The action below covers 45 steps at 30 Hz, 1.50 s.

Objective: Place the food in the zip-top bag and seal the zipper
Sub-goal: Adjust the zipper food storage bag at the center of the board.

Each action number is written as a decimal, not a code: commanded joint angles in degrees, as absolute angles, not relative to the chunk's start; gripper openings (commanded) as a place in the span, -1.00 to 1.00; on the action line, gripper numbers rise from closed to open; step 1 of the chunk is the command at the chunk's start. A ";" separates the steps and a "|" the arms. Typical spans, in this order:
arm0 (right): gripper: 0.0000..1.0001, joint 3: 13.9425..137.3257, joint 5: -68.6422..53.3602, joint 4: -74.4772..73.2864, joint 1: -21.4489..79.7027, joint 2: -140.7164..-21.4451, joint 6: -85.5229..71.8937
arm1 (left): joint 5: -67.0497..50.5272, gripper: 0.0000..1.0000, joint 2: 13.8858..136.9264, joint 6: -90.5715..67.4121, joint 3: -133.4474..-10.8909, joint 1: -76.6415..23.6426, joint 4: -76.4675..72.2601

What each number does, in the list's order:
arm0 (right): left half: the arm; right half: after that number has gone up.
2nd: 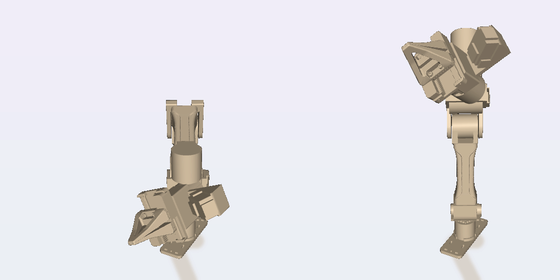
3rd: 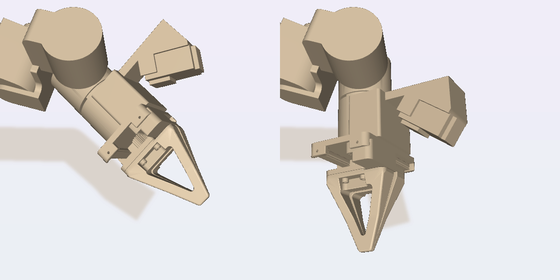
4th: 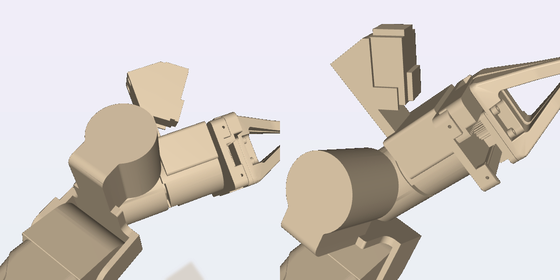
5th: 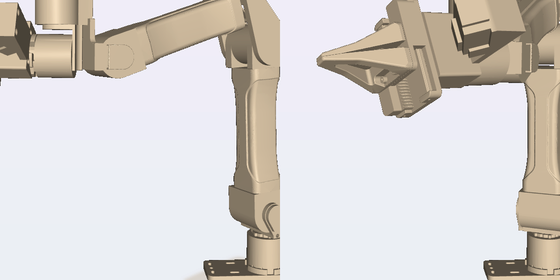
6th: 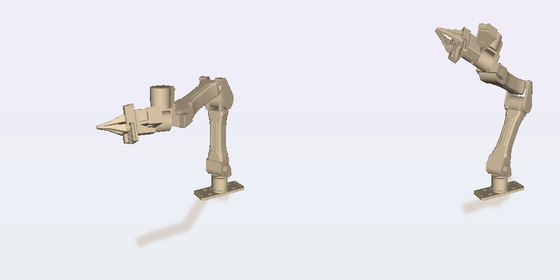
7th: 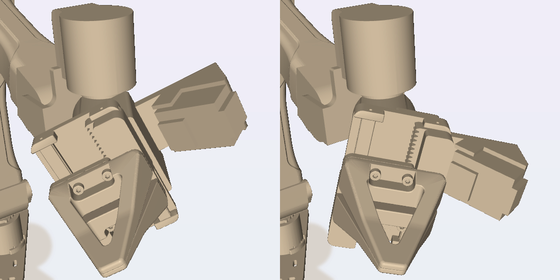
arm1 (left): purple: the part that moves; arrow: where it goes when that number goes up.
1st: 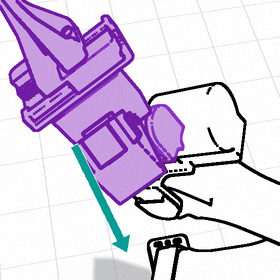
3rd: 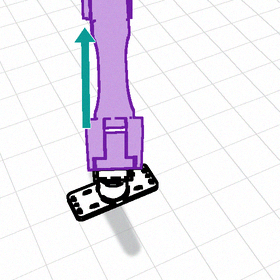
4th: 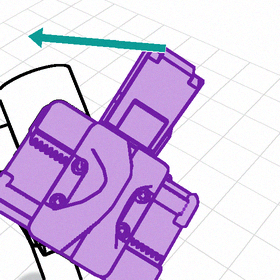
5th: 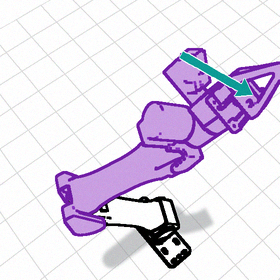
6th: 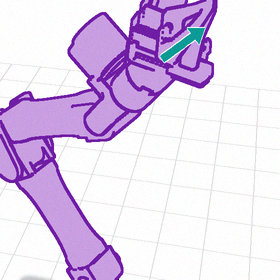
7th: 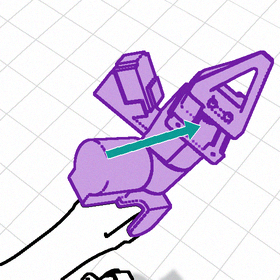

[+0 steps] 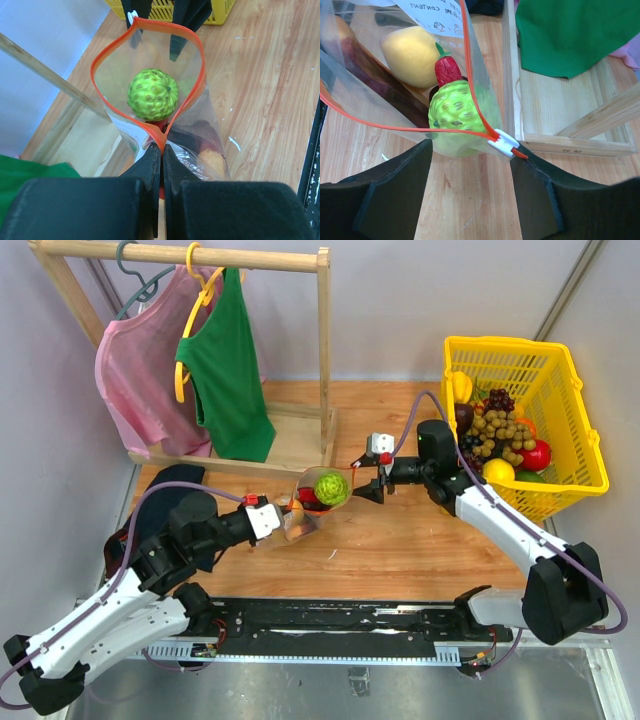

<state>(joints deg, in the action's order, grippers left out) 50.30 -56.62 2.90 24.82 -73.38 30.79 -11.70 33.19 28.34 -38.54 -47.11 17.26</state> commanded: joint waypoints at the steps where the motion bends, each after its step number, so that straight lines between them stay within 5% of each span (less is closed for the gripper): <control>1: 0.24 52.34 -60.15 3.52 25.41 -73.59 32.91 | -12.47 -0.99 32.49 29.27 -38.39 -47.55 13.85; 24: 0.16 56.68 -62.00 -3.56 24.70 -76.28 40.22 | -19.16 -0.99 29.20 32.43 -37.06 -47.55 16.18; 27: 0.04 56.91 -62.74 -4.50 24.70 -76.49 40.49 | -18.46 -0.99 29.09 32.43 -37.01 -47.55 16.09; 36: -0.97 56.24 -60.89 -6.60 24.12 -74.17 41.12 | -11.11 -0.99 27.62 30.11 -36.70 -47.55 14.59; 45: -0.99 51.80 -55.10 -4.47 23.57 -66.73 36.56 | 2.55 -0.99 27.25 25.73 -35.24 -47.55 12.15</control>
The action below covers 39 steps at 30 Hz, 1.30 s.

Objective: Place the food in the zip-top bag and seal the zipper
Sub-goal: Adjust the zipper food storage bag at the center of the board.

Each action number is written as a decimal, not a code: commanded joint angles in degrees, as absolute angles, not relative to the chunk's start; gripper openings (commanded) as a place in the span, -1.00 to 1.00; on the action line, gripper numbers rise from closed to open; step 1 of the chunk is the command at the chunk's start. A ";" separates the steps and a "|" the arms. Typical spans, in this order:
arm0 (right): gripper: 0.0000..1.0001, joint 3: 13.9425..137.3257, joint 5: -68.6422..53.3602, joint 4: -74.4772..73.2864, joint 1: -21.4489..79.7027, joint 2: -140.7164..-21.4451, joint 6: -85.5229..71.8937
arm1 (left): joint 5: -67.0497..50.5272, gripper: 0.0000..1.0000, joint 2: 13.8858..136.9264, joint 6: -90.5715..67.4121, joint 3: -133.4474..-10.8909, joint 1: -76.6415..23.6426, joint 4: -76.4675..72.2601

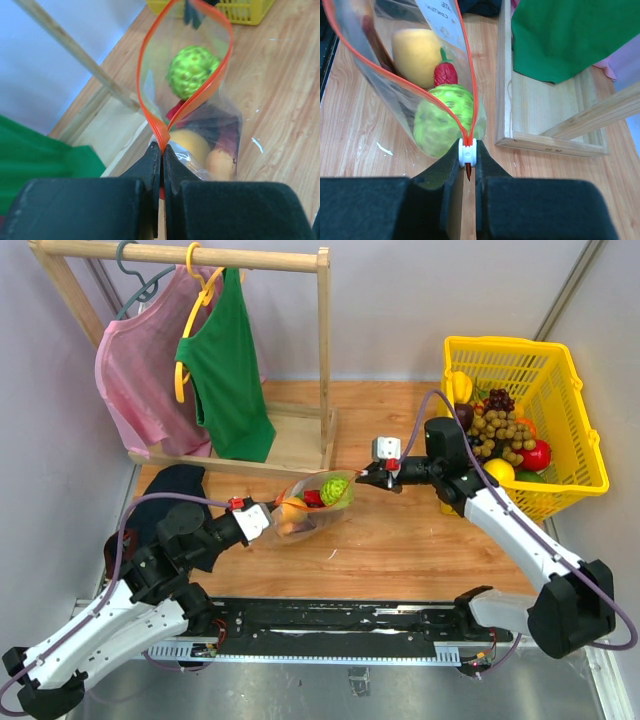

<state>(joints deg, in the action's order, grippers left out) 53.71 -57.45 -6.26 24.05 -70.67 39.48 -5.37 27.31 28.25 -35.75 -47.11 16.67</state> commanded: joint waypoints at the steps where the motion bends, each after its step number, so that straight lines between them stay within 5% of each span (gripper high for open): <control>1: -0.99 51.31 -54.51 -3.76 23.56 -65.95 35.44 | 4.05 -0.99 27.62 25.29 -35.21 -47.55 11.79; 11: -0.99 46.33 -44.89 -0.52 26.33 -58.79 26.17 | 17.95 -0.98 31.91 23.26 -33.80 -47.40 8.76; 16: -0.99 46.77 -39.54 -2.21 29.33 -57.74 24.24 | 14.81 -0.72 32.74 23.19 -33.95 -47.39 9.23; 22: -0.99 49.73 -34.38 -6.07 32.72 -58.47 24.22 | 5.35 -0.11 29.75 23.10 -35.43 -47.37 10.38; 28: -0.99 51.61 -30.56 -9.22 33.80 -58.71 23.91 | -2.90 0.30 30.44 22.33 -40.12 -47.37 11.47; 39: -0.99 52.21 -30.62 -10.40 34.84 -56.21 23.56 | -14.97 0.43 46.80 26.45 -53.71 -47.37 10.83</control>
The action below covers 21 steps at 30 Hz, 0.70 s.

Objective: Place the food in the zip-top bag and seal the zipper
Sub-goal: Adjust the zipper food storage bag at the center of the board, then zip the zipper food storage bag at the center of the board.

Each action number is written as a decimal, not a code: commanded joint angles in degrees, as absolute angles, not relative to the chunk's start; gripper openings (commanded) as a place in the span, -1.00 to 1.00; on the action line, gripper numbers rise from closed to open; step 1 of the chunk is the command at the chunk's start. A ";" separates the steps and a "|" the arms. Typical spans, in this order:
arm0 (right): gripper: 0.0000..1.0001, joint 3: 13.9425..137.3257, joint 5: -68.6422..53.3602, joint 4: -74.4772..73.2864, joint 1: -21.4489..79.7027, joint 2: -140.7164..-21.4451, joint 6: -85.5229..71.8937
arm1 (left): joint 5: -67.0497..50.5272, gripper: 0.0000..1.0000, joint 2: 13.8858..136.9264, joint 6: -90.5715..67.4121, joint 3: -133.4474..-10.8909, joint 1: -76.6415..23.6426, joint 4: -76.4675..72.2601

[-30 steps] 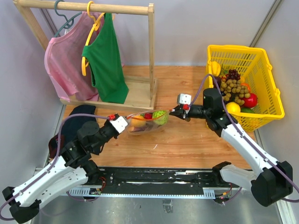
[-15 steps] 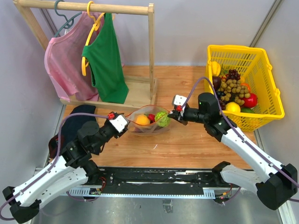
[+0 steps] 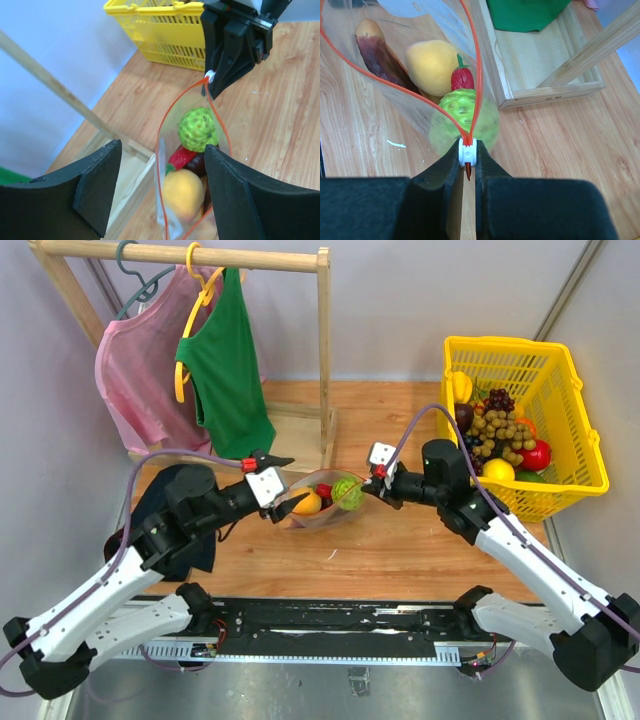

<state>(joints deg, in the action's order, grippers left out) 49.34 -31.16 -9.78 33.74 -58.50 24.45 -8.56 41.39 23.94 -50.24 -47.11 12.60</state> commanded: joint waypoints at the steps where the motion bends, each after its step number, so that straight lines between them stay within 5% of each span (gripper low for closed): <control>1: -0.99 52.25 -30.74 -10.56 34.81 -55.90 23.51 | -16.26 0.43 48.44 26.68 -54.61 -47.37 10.33; 21: -0.99 54.81 -32.26 -14.04 36.03 -54.84 22.81 | -29.89 0.56 66.44 28.94 -63.45 -48.90 6.66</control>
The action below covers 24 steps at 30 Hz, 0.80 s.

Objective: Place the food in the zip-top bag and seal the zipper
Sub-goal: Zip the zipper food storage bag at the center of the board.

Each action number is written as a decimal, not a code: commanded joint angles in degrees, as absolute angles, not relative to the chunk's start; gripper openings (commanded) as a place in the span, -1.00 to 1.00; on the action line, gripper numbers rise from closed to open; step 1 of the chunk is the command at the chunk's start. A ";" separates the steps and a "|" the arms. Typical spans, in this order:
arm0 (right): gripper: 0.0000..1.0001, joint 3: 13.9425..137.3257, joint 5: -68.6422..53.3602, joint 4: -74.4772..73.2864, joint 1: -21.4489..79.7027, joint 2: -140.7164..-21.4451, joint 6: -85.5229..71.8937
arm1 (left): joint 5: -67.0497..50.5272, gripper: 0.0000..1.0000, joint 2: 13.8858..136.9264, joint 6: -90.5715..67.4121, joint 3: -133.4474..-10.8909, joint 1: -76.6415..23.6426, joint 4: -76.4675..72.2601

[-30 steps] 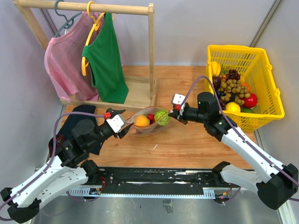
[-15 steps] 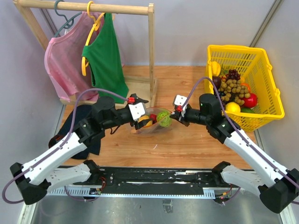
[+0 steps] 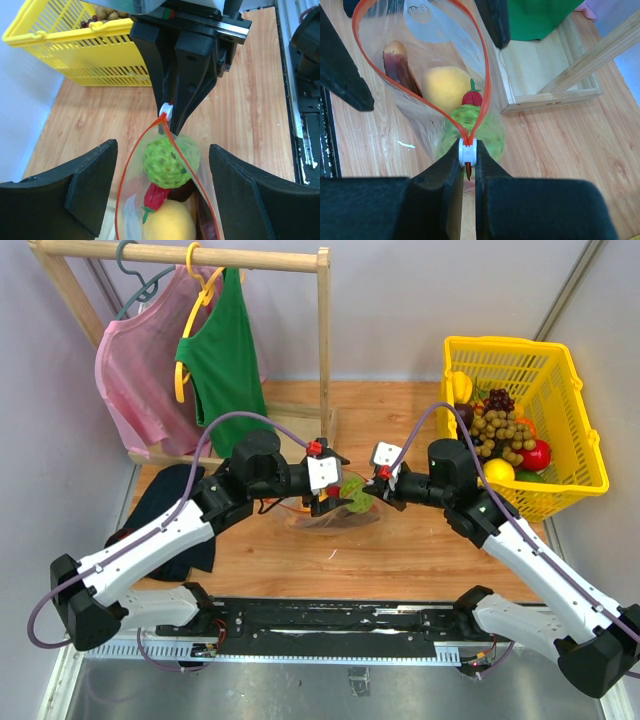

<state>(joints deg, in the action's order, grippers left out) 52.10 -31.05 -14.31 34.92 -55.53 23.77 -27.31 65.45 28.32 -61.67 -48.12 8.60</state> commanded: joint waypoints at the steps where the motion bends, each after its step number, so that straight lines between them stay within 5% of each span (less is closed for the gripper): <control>1: -0.99 54.84 -32.32 -14.20 36.09 -54.92 22.85 | -30.03 0.56 66.64 28.85 -63.39 -48.95 6.53; 11: -0.99 55.38 -32.39 -14.93 36.39 -55.19 23.02 | -24.04 0.39 69.74 28.15 -62.08 -49.13 5.01; 24: -0.99 55.02 -33.51 -14.66 36.35 -55.50 23.55 | -23.42 -0.54 70.14 29.54 -62.26 -49.20 9.49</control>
